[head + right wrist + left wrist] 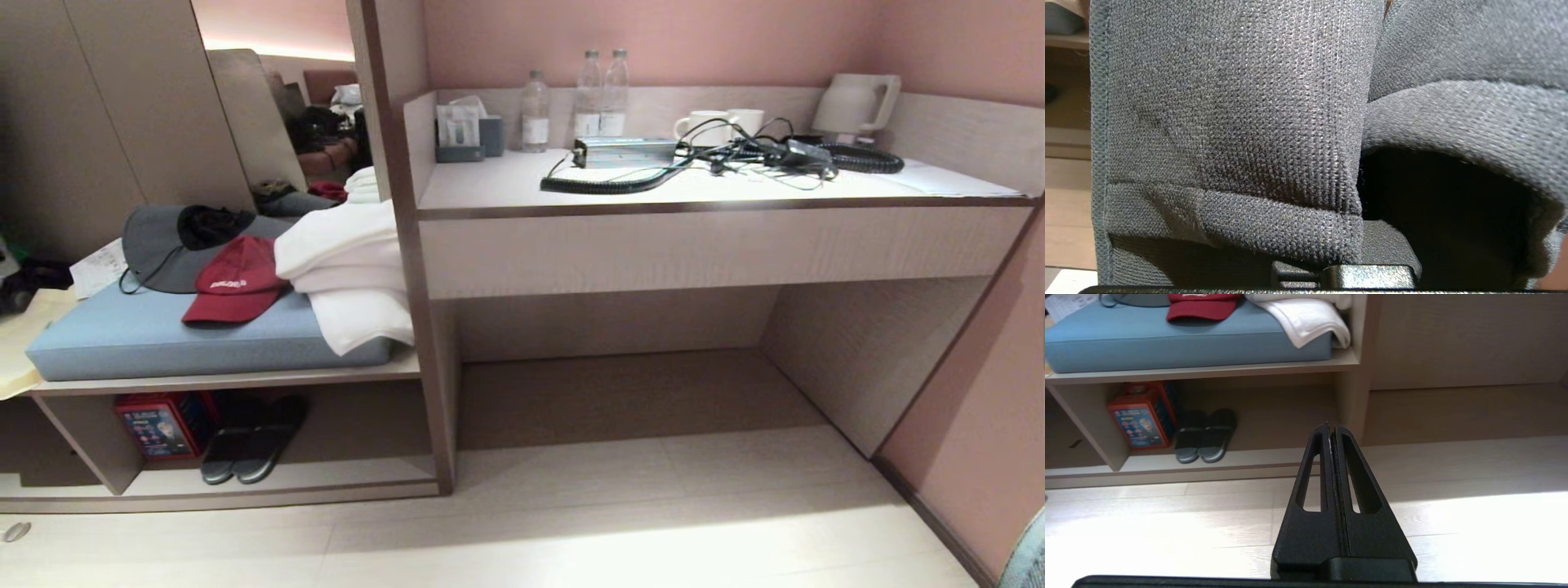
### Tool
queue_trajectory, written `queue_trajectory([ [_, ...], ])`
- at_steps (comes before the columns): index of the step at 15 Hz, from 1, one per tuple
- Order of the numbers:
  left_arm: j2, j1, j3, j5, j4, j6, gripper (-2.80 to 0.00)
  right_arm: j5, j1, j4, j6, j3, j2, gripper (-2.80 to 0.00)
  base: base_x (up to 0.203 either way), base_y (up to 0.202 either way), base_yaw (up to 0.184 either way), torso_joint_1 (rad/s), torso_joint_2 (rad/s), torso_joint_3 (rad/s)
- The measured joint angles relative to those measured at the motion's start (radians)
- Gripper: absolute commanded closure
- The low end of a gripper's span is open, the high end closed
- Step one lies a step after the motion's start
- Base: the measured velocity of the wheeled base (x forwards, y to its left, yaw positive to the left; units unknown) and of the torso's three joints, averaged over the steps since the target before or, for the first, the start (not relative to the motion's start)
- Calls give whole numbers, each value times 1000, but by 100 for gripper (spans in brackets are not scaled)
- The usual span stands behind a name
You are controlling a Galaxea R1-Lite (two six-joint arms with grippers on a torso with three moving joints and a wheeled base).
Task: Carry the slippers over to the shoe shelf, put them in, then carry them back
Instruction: Place the slippers into the shoe cabinet
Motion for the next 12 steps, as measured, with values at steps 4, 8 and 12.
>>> queue_trajectory([
  [4,0,0,0,0,0,0,0,0,0,0,0,0,0,0,0,194,0,0,5,4],
  [8,0,0,0,0,0,0,0,0,0,0,0,0,0,0,0,194,-1,2,5,3],
  [12,0,0,0,0,0,0,0,0,0,0,1,0,0,0,0,198,-1,3,3,4],
])
